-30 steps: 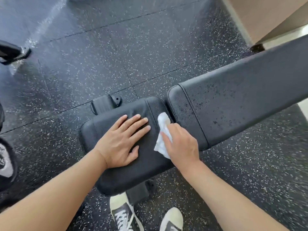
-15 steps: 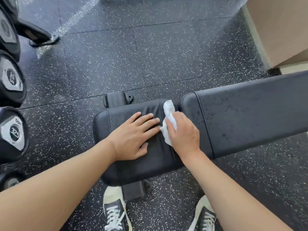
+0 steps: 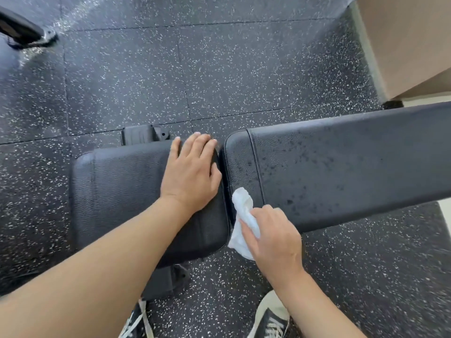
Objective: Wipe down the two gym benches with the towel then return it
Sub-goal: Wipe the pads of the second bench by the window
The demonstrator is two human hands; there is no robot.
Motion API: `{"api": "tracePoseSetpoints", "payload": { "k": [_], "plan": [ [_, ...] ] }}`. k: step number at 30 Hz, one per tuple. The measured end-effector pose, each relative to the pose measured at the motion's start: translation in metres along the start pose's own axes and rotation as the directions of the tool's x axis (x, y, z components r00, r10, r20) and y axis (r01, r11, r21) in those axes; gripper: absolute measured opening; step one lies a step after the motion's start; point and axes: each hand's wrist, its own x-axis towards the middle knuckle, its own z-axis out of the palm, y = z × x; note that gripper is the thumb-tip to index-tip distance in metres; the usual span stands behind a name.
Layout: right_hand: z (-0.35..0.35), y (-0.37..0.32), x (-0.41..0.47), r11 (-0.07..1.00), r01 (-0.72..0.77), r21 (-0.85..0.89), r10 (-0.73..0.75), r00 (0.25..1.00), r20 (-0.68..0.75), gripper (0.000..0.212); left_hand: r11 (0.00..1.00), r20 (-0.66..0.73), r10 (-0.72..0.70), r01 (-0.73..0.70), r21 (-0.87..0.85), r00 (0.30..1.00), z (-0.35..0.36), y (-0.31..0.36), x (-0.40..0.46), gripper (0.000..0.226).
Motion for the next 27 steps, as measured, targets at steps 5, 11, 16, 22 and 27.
{"api": "tracePoseSetpoints", "payload": {
  "k": [5, 11, 16, 22, 27],
  "plan": [
    [0.037, -0.009, 0.074, 0.999, -0.025, 0.038, 0.03, 0.99, -0.137, 0.019, 1.0, -0.13, 0.009, -0.012, -0.016, 0.991, 0.014, -0.003, 0.001, 0.049],
    [0.061, -0.018, 0.186, 0.981, -0.172, 0.094, 0.181, 0.979, -0.095, 0.019, 1.0, -0.13, 0.014, -0.014, 0.006, 0.991, 0.013, -0.001, 0.001, 0.049],
    [0.041, -0.006, 0.129, 0.982, -0.025, 0.189, 0.049, 0.991, -0.123, 0.015, 0.999, -0.107, 0.005, -0.002, 0.032, 0.994, 0.009, 0.001, 0.002, 0.049],
    [0.014, 0.044, -0.015, 0.982, 0.134, 0.136, -0.134, 0.991, -0.01, 0.016, 0.998, -0.103, 0.002, 0.004, 0.057, 0.995, 0.01, 0.001, 0.003, 0.053],
    [0.027, 0.034, 0.05, 0.997, 0.079, 0.005, -0.079, 0.996, -0.042, 0.027, 0.999, -0.095, 0.004, 0.001, 0.054, 0.996, 0.01, 0.001, 0.003, 0.054]
  ]
}}
